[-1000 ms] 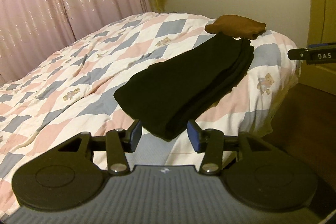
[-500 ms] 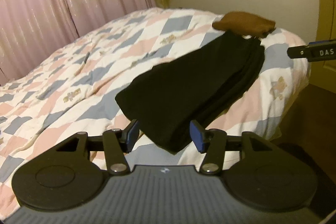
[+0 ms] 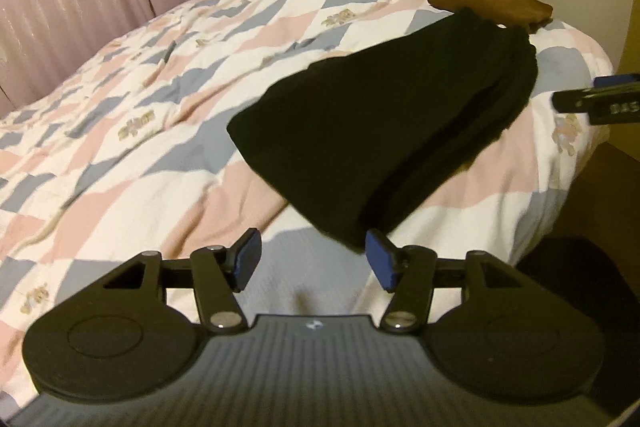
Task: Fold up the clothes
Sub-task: 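Grasp the end of the folded sweatpants with both grippers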
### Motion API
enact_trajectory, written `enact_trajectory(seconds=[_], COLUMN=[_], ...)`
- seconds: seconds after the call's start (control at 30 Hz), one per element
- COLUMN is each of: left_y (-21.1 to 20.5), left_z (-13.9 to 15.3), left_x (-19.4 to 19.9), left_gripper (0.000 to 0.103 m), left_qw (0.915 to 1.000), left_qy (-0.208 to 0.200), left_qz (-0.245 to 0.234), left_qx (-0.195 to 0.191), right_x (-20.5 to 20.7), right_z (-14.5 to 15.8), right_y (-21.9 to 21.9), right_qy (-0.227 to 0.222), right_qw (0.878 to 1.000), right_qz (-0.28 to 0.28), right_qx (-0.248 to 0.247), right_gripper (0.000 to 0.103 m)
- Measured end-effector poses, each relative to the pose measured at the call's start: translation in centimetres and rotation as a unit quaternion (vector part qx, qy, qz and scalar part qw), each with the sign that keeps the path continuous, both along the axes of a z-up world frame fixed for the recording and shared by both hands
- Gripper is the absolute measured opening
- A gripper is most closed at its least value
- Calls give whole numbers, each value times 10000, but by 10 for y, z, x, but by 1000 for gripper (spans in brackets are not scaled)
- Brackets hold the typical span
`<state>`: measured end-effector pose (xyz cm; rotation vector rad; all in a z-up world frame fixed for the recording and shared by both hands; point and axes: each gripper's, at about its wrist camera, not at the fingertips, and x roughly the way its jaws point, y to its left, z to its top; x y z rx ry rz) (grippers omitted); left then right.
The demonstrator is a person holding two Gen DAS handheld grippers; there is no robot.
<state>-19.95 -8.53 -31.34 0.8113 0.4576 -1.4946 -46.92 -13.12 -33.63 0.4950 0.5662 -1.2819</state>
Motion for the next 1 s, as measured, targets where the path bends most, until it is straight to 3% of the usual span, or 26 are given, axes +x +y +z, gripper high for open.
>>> enact_trajectory(seconds=[0.07,0.3,0.43,0.53,0.67,0.83,1.0], left_y=[2,1,-13,-30,-47,-65,-73], left_z=[-3,-12,-21,-36,-56,-76,-85], left_x=[6,43,64,73,81,91,101], left_gripper=[61,56,54,54,52,51,51], left_qw=[10000,9997,9929,9729,9328,9003,8947], left_qy=[47,-8,-753,-1654,-2355,-2686,-2516], left_qz=[-16,-189,-817,-1543,-2644,-3355,-3612], left_qx=[-1,-175,-433,-479,-667,-691,-756], right_x=[9,43,74,106,157,213,242], right_z=[-6,-17,-18,-21,-30,-58,-88], right_y=[0,7,25,45,73,98,94], right_qy=[48,308,596,854,1448,2525,3557], right_qw=[10000,9991,9951,9848,9558,9002,8604], right_qz=[28,264,736,1320,2167,2974,2931], right_qx=[74,79,-284,-745,-1363,-1938,-2173], right_gripper=[84,84,84,82,78,75,75])
